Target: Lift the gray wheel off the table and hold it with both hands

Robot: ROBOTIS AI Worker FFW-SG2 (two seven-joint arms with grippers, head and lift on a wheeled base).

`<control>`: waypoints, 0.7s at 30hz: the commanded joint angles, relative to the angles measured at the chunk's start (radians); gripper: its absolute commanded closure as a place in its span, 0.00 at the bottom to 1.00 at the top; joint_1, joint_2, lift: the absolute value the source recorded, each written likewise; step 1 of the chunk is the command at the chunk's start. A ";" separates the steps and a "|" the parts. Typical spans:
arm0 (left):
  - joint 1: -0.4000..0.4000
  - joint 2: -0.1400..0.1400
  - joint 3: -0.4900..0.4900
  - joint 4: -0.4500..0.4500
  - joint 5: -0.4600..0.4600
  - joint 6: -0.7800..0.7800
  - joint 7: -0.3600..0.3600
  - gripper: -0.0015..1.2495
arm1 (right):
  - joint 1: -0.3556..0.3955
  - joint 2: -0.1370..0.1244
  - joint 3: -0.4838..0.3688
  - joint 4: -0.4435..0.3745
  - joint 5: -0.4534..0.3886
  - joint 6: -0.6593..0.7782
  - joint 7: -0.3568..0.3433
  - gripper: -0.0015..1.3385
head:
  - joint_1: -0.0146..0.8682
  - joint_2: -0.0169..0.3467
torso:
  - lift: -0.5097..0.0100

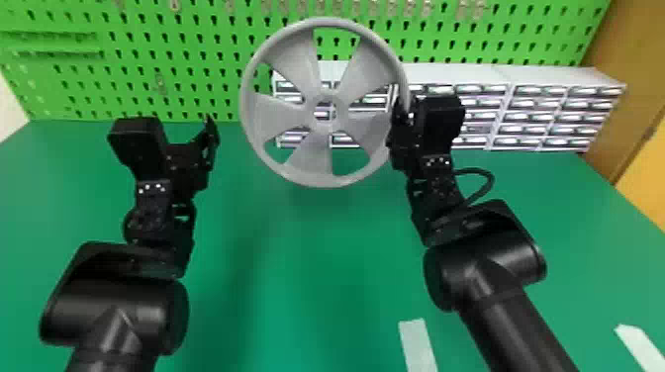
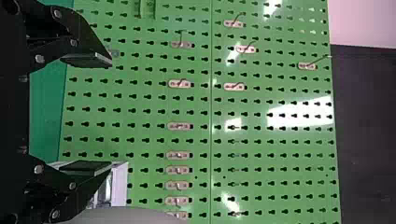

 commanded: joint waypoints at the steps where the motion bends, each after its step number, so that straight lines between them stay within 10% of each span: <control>1: 0.015 0.001 -0.013 -0.016 0.009 0.000 0.015 0.38 | 0.004 0.002 -0.002 0.008 0.010 -0.018 -0.005 0.82 | 0.82 0.09 | 0.79; 21: 0.059 0.023 -0.116 -0.080 0.113 -0.015 0.093 0.37 | -0.013 -0.001 0.010 0.009 0.010 0.010 -0.005 0.82 | 0.82 0.09 | 0.79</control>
